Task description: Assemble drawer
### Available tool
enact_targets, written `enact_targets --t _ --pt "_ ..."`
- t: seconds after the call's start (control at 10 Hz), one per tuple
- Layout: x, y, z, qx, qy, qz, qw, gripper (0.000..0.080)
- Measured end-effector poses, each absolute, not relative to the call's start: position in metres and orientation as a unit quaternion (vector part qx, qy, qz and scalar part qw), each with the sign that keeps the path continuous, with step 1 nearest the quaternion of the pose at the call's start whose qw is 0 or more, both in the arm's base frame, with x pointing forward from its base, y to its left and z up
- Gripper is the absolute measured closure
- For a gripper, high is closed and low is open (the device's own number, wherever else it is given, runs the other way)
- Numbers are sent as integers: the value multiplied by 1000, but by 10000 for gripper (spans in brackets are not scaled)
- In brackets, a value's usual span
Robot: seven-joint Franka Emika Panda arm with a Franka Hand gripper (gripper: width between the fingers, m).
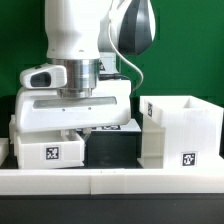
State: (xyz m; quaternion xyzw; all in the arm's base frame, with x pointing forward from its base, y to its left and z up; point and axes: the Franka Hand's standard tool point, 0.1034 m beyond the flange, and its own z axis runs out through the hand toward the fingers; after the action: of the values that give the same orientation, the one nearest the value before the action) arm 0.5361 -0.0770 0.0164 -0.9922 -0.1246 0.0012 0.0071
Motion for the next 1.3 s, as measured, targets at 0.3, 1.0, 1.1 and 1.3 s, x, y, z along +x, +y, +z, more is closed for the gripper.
enact_targets --t 0.3,1.0,1.1,1.3 --pt "536 -77 18 -981 -191 10 14 758" --pt "537 -60 18 -903 -430 8 2 758" --pt "535 -62 16 -887 -461 10 2 758" --pt "535 -63 15 -860 -510 13 1 758"
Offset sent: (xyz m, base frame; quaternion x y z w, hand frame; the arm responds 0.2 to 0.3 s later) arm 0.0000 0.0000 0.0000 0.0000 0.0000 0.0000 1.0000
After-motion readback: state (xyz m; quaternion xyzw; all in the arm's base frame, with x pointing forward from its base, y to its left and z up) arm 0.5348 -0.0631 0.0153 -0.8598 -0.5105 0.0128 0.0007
